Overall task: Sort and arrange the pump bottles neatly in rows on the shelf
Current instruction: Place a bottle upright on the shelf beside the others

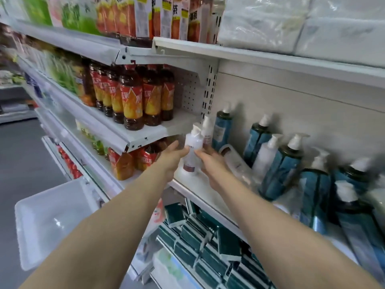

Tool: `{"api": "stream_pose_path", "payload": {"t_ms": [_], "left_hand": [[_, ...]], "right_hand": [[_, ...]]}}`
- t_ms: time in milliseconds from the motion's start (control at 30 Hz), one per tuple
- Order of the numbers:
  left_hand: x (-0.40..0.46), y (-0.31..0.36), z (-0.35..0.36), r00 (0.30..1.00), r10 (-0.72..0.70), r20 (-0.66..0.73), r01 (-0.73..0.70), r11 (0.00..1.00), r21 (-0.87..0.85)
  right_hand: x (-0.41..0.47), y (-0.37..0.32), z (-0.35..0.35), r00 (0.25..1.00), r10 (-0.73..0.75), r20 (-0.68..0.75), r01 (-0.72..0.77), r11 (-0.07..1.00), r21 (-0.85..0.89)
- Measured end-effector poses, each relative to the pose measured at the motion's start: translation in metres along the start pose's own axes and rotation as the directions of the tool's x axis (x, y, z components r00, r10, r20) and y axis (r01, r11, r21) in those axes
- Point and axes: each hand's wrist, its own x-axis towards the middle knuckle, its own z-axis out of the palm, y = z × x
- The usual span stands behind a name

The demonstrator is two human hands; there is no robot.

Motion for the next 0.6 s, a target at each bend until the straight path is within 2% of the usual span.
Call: {"api": "stream_pose_path", "payload": {"t_ms": [100,300,600], "left_hand": [[0.015,0.002,-0.007,0.991,0.002,0.134,-0.009,0.999,0.051],[0.036,-0.002,-0.013,0.979,0.023,0.205,-0.031,0.999,0.038],[0.026,-0.002,0.011,0.983,0.074,0.171,-0.062,0.996,-0.07]], "right_hand": [[0.009,0.004,0.013,0.998,-0.016,-0.067,0.016,1.0,0.005],[0.014,0.016,0.021,0.982,-0.085,-0.167,0.091,0.995,0.031],[-0.001,0.007,0.006,0.972,-0.052,-0.229,0.066,0.996,0.054]]}}
